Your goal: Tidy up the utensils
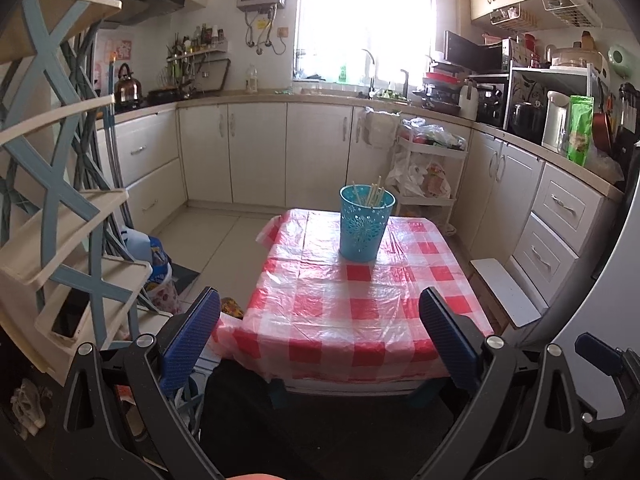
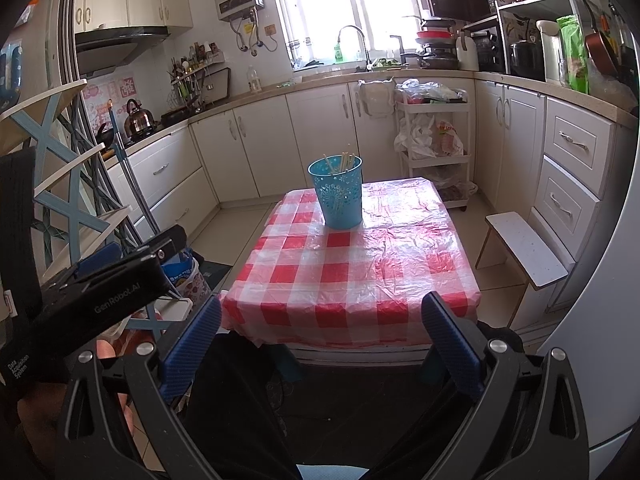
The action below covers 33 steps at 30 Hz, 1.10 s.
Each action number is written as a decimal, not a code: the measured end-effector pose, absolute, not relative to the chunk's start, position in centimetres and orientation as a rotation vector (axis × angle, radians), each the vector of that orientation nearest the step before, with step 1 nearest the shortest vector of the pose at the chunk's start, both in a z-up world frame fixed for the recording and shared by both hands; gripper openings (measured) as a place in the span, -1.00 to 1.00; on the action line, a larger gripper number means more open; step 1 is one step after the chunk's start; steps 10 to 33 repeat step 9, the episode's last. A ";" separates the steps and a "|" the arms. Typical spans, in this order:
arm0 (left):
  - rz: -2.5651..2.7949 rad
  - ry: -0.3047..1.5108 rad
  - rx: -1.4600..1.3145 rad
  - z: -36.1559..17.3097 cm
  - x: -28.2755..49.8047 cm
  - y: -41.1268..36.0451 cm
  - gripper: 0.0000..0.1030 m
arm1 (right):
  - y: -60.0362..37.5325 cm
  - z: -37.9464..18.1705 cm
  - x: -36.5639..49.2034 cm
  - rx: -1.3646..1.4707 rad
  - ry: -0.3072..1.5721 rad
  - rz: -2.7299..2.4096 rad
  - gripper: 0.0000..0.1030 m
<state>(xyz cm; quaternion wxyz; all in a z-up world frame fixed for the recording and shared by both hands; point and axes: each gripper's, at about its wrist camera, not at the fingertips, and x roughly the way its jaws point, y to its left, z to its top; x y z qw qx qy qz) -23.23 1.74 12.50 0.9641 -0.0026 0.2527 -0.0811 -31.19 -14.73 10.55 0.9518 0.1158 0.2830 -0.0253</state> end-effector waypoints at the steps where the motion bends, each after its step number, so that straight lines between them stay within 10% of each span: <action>1: -0.154 0.497 0.000 12.7 -23.4 1.7 0.85 | -14.8 10.5 -31.1 0.234 0.574 -0.052 0.86; 33: -0.138 0.502 0.016 13.5 -23.9 1.3 0.85 | -14.9 10.5 -31.6 0.217 0.560 -0.059 0.86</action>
